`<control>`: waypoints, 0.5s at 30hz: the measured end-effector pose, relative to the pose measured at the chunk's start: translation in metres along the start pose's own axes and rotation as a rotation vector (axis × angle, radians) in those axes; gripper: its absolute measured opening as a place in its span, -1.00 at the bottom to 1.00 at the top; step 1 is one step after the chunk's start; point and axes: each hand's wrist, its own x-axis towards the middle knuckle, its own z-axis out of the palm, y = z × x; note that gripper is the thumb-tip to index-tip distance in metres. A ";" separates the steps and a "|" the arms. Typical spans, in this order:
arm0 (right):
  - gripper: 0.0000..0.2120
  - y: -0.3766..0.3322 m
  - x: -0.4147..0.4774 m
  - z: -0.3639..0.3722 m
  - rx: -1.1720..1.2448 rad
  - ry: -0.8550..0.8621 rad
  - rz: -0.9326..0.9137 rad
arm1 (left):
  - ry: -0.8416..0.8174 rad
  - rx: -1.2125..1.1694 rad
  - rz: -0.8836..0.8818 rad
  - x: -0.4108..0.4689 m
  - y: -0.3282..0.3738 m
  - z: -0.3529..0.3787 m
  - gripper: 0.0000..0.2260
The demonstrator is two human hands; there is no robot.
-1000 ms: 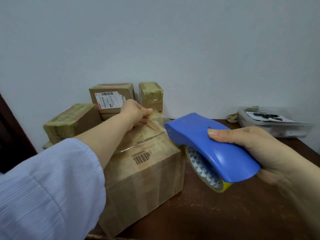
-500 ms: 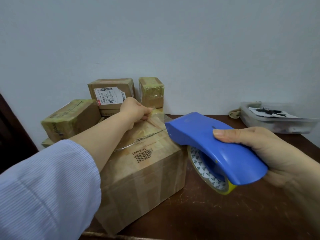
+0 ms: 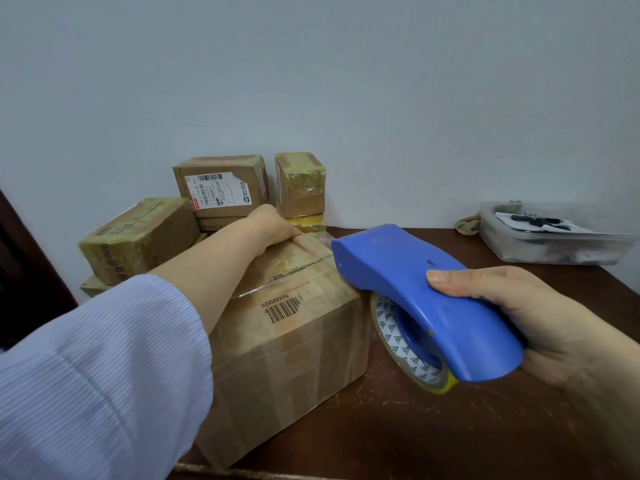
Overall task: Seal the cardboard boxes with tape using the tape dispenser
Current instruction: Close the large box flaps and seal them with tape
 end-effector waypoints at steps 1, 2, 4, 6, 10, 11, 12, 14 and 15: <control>-0.28 0.001 0.000 0.000 0.006 -0.003 -0.001 | 0.000 0.004 0.001 0.001 -0.001 0.000 -0.56; -0.28 0.001 0.000 0.000 0.013 -0.006 0.000 | -0.004 0.003 -0.005 0.000 -0.001 -0.001 -0.55; -0.28 0.003 0.000 0.000 0.026 -0.006 0.005 | 0.012 0.034 -0.024 0.002 -0.005 -0.001 -0.51; -0.28 0.005 0.000 -0.001 0.041 0.000 0.006 | 0.132 0.165 0.066 0.002 -0.005 0.000 -0.61; -0.32 0.006 0.000 0.001 0.055 0.023 -0.007 | 0.222 0.227 0.335 -0.013 0.003 -0.002 -0.83; -0.38 0.006 0.000 0.002 0.054 0.027 -0.001 | 0.157 0.282 0.360 -0.017 0.001 -0.002 -0.78; -0.50 0.006 0.000 0.003 0.054 0.029 0.004 | 0.081 0.357 0.374 -0.022 0.000 -0.002 -0.74; -0.71 0.005 0.000 0.006 0.074 0.046 0.008 | -0.014 0.484 0.380 -0.028 -0.006 0.003 -0.64; -0.72 0.006 0.000 0.007 0.082 0.064 0.010 | -0.038 0.508 0.377 -0.033 -0.007 0.006 -0.59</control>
